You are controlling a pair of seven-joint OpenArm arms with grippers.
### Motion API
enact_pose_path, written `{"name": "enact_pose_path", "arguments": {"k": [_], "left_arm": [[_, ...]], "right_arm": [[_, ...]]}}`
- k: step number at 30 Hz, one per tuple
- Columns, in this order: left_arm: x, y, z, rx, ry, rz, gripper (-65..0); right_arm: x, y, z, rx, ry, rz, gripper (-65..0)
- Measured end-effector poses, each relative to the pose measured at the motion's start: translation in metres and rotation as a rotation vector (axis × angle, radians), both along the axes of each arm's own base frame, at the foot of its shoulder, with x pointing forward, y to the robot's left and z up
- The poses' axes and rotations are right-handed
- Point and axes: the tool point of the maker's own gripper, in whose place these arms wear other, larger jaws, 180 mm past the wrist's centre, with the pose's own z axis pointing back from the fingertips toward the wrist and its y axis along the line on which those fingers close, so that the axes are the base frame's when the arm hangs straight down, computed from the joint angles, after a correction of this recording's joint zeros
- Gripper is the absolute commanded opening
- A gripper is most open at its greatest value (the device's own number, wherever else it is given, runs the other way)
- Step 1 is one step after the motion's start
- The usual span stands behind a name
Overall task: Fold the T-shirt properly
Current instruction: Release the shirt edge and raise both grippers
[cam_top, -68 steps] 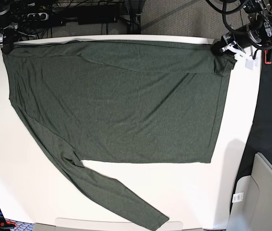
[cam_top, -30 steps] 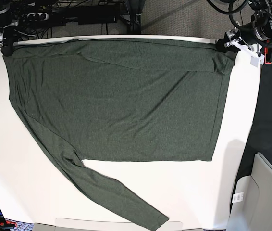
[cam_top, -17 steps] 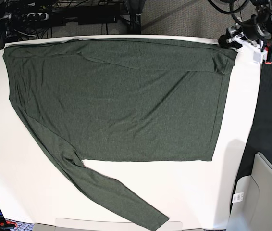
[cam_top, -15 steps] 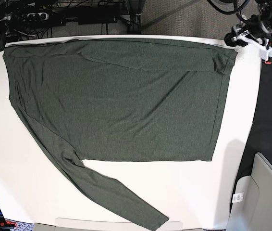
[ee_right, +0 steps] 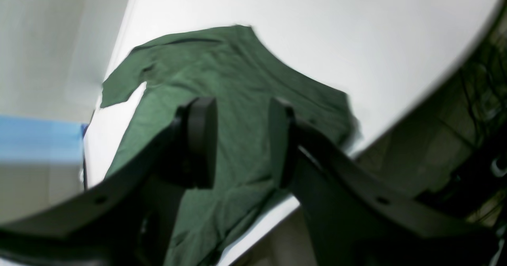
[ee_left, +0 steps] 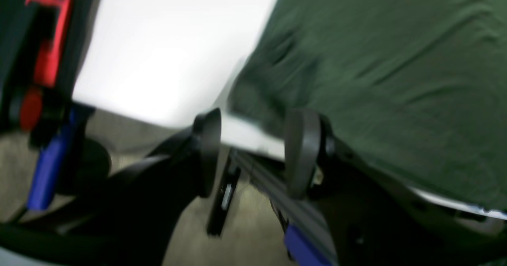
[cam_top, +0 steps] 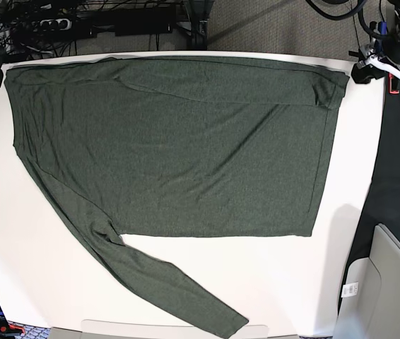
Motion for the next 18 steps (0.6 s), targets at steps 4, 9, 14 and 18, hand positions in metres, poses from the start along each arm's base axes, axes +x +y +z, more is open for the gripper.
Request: {"name": "enact_pose_path", "arguments": {"k": [4, 9, 14, 18], "left_arm": [[0.029, -0.001, 0.015, 0.003, -0.090, -0.005, -38.3], [0.065, -0.016, 0.028, -0.015, -0.168, -0.052, -38.3], [0.095, -0.037, 0.042, -0.040, -0.240, -0.114, -38.3], [0.119, -0.052, 0.052, -0.055, -0.288, -0.161, -38.3]], "right_arm": [[0.021, -0.001, 0.035, -0.147, -0.034, 0.073, -42.3], [0.038, -0.021, 0.061, -0.277, -0.049, 0.090, -42.3], [0.058, -0.027, 0.076, -0.378, -0.059, 0.120, -42.3], [0.071, -0.035, 0.085, -0.482, -0.034, 0.131, -42.2]]}}
